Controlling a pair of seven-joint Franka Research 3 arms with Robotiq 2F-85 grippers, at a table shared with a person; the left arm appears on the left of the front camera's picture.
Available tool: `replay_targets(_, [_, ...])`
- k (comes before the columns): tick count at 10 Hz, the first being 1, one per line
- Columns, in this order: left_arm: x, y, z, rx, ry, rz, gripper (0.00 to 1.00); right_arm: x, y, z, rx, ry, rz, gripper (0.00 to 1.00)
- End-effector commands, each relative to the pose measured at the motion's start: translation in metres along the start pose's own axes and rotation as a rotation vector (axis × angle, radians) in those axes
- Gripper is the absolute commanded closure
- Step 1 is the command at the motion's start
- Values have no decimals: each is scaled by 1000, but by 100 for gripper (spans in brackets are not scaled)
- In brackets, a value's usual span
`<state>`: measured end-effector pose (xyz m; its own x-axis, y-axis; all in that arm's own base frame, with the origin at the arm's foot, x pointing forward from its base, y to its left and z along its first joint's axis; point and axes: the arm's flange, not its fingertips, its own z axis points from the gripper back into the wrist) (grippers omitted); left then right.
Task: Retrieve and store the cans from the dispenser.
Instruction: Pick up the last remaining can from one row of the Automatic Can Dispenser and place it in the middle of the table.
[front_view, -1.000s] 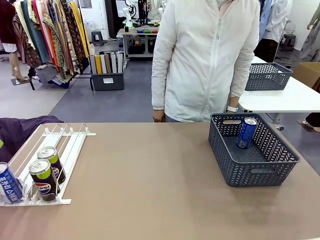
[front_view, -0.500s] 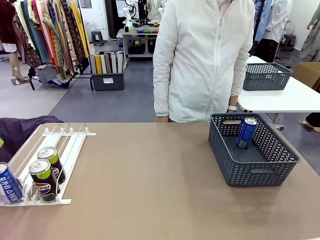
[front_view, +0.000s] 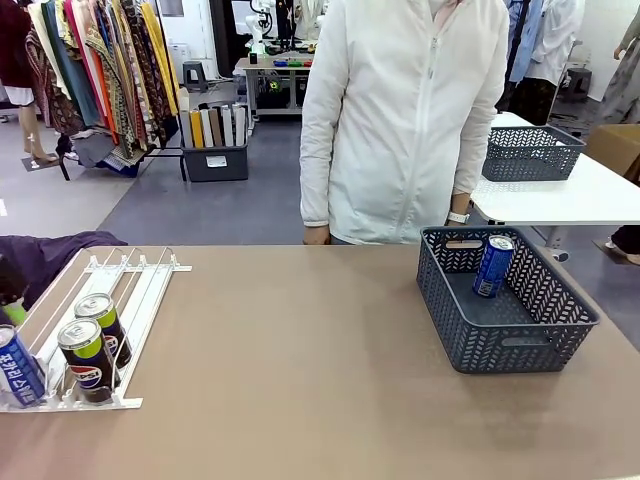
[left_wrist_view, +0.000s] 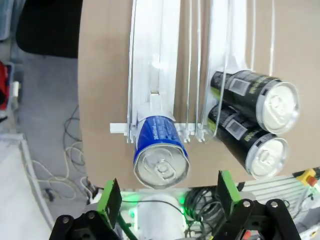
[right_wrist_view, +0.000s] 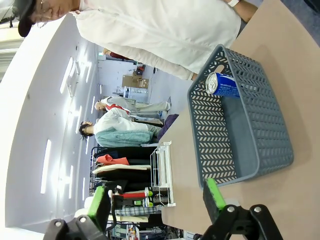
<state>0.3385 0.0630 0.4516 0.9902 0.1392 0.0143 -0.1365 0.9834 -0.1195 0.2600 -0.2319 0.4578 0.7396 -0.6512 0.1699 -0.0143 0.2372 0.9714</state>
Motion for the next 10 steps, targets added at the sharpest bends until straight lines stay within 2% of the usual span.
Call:
replay_targets(1, [1,1,-18,-28,51,46,0,2,3,-2,26,-13,4,0])
replay_targets(4, [8,7,-46,33,89,141,0,2,3,-2,26,-13,4,0])
replay_targets(7, [11,8,-54,22,44,145,0,2,3,-2,26,-13,4,0])
replay_targets(10, [10,7,-53,24,76,126,0,2,3,-2,26,-13,4,0])
